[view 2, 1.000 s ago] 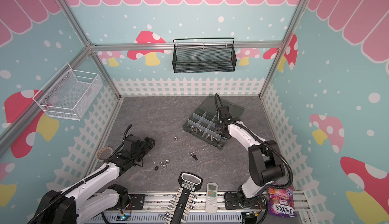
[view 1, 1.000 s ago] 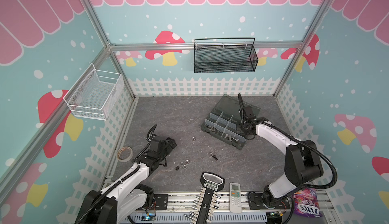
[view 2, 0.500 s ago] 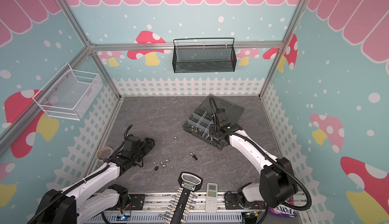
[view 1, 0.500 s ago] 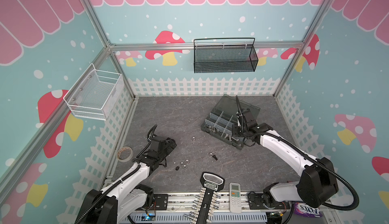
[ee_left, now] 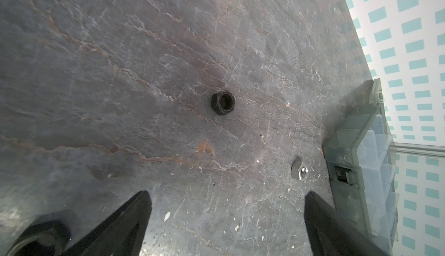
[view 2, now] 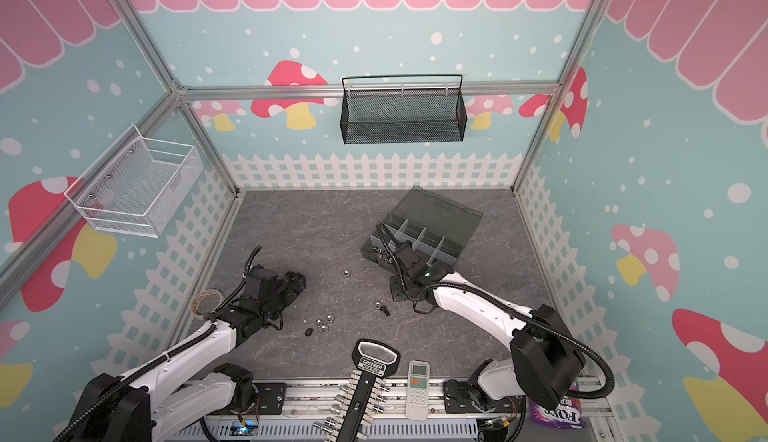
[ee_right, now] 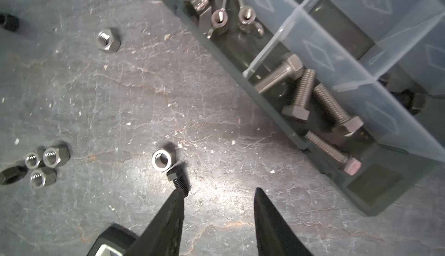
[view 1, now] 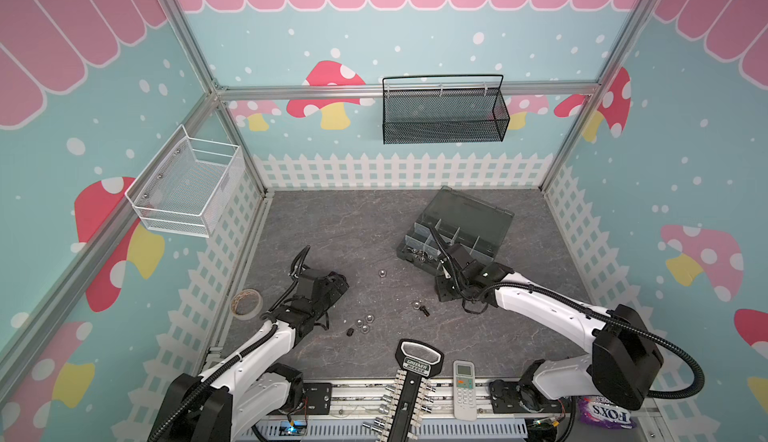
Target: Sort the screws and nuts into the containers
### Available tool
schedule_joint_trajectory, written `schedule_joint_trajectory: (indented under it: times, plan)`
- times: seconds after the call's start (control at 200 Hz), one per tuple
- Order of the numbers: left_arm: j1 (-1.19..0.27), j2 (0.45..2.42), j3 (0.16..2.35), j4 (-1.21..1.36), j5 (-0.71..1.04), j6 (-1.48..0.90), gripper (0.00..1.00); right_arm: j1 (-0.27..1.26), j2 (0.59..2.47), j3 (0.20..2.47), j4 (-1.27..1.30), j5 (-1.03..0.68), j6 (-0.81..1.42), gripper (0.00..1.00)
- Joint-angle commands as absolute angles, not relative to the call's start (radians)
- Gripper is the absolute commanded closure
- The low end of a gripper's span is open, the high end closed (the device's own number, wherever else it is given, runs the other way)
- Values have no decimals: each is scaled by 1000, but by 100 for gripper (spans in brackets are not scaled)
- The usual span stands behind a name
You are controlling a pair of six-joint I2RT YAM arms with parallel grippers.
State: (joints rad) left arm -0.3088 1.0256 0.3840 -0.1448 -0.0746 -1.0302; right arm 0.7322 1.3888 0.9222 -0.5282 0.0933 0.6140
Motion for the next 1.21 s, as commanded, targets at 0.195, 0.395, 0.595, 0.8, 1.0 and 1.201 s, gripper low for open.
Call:
schedule_joint_trajectory:
  times: [0.195,0.395,0.595,0.8,1.0,1.201]
  plan:
    - [-303,1024,376,-140,-83,-1061,0,834,1493,903,-502,23,623,59]
    - [-304,1033,379,-139,-79,-1060,0,861,1559,911,-502,23,609,65]
    - [-304,1036,372,-137,-78,-1063,0,863,1604,919,-494,38,603,68]
    - [-303,1036,371,-137,-78,-1062,0,864,1648,930,-494,44,593,71]
    - [-303,1038,371,-135,-79,-1062,0,864,1676,941,-495,55,592,74]
    - [-303,1037,369,-135,-81,-1062,0,864,1704,954,-506,82,597,76]
